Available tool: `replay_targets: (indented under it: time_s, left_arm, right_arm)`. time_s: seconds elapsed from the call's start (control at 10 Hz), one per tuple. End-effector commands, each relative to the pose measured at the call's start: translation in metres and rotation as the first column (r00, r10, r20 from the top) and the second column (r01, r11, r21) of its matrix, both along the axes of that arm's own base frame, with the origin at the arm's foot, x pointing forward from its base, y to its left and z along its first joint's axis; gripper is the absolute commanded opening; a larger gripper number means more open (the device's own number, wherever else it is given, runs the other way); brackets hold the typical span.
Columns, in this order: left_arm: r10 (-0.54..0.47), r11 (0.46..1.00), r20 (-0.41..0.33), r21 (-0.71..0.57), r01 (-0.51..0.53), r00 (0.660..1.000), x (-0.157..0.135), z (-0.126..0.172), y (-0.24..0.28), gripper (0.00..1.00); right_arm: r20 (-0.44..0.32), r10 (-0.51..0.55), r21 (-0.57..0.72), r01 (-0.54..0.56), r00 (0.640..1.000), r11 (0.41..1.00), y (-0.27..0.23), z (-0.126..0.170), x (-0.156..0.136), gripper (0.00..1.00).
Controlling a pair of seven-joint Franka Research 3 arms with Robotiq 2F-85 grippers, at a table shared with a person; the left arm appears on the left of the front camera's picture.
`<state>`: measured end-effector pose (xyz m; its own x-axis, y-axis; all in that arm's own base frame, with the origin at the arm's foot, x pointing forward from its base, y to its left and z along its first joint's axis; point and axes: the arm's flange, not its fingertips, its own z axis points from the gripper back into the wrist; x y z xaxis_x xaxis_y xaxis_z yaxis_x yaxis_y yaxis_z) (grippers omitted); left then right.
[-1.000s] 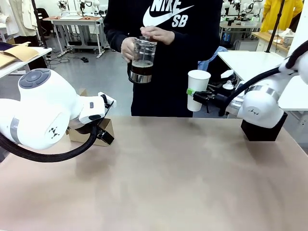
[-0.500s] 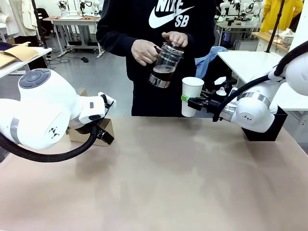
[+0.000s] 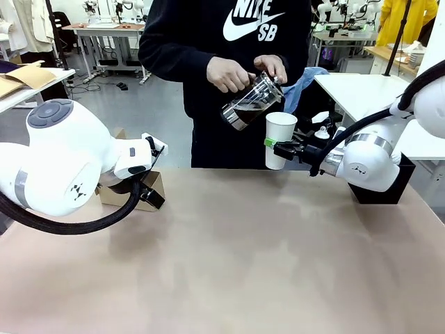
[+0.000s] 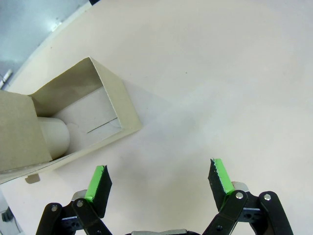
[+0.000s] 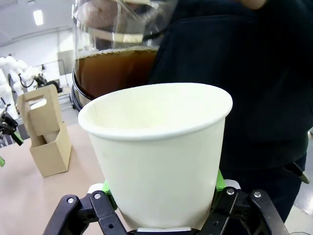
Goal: Pour a drink into a cup and package it in a carrier.
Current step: When a person places the Paper Cup Lid on the 600 ml Paper Cup , lift the 600 ml Paper Cup.
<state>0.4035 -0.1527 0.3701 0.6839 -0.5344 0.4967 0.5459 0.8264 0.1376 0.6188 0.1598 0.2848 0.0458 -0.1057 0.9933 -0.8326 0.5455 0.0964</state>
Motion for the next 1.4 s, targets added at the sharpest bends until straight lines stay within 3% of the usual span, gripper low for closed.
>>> replay_targets:
  time_s: [0.0,1.3]
  left_arm:
    - [0.000,1.000,0.000,-0.003,0.000,1.000,0.0000,0.0003,0.0005,1.00]
    - [0.000,1.000,0.000,-0.003,0.000,1.000,0.0000,0.0003,0.0005,1.00]
  right_arm:
    - [0.002,-0.010,-0.018,0.010,1.000,1.000,0.0046,-0.0002,-0.0007,0.81]
    - [0.002,-0.010,-0.018,0.010,1.000,1.000,0.0046,-0.0002,-0.0007,0.81]
